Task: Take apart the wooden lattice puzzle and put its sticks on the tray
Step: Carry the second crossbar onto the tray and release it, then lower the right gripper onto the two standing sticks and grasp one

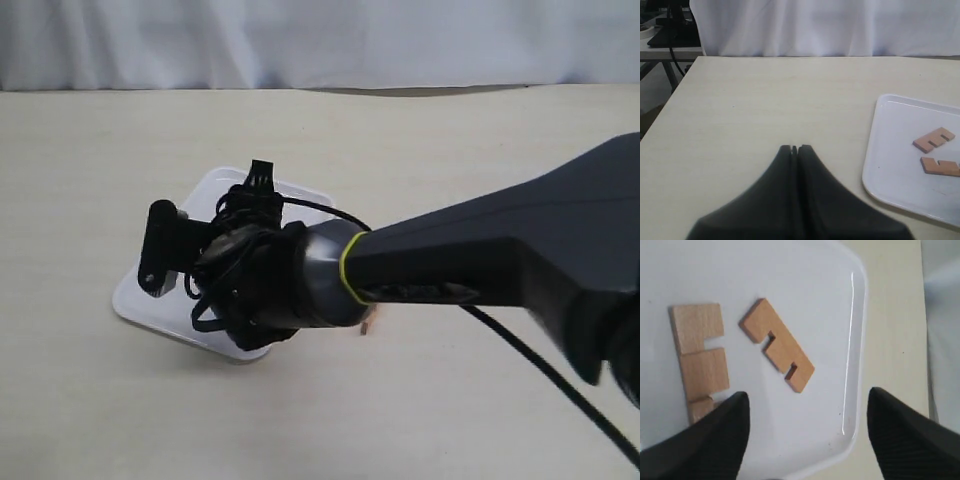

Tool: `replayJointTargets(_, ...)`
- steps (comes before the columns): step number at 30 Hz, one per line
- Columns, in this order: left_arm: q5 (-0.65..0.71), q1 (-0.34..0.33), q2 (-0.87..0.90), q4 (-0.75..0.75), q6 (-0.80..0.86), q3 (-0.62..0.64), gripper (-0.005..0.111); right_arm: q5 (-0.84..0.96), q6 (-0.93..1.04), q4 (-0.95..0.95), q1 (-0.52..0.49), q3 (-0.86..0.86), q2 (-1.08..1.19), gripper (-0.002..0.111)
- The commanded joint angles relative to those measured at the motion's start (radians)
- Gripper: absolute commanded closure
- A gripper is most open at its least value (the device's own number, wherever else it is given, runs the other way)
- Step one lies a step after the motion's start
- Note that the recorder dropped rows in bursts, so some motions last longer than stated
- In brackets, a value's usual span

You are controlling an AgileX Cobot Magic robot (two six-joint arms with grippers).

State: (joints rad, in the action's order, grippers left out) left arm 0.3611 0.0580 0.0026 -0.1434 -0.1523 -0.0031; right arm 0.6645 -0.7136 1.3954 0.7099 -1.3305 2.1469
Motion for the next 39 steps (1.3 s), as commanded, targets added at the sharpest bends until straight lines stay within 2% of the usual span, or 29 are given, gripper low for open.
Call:
replayJointTargets(1, -0.006, 0.008, -0.003, -0.002, 0.001, 0.003, 0.107, -0.014, 0.085, -0.130, 0.013, -0.007, -0.108, 0.044)
replayJointTargets(6, -0.006, 0.008, -0.003, -0.002, 0.001, 0.003, 0.107, -0.009, 0.232, -0.357, -0.030, -0.007, -0.205, 0.044)
replayJointTargets(8, -0.006, 0.008, -0.003, -0.002, 0.001, 0.003, 0.107, -0.008, 0.352, -0.516, -0.066, -0.007, -0.244, 0.044)
replayJointTargets(12, -0.006, 0.008, -0.003, -0.002, 0.001, 0.003, 0.107, 0.056, 0.772, -1.019, -0.178, -0.007, -0.306, 0.044)
replayJointTargets(15, -0.006, 0.008, -0.003, -0.002, 0.001, 0.003, 0.107, 0.120, 0.882, -1.218, -0.269, 0.004, -0.338, 0.044)
replayJointTargets(22, -0.006, 0.008, -0.003, -0.002, 0.001, 0.003, 0.107, 0.139, 0.875, -1.287, -0.427, 0.131, -0.403, 0.044)
replayJointTargets(25, -0.006, 0.008, -0.003, -0.002, 0.001, 0.003, 0.107, 0.085, 0.793, -1.287, -0.466, 0.193, -0.420, 0.044)
replayJointTargets(28, -0.006, 0.008, -0.003, -0.002, 0.001, 0.003, 0.107, 0.008, 0.691, -1.287, -0.475, 0.235, -0.426, 0.044)
replayJointTargets(32, -0.006, 0.008, -0.003, -0.002, 0.001, 0.003, 0.107, -0.111, 0.657, -1.362, -0.475, 0.293, -0.415, 0.044)
replayJointTargets(39, -0.006, 0.008, -0.003, -0.002, 0.001, 0.003, 0.107, -0.146, 0.630, -1.377, -0.475, 0.295, -0.368, 0.044)
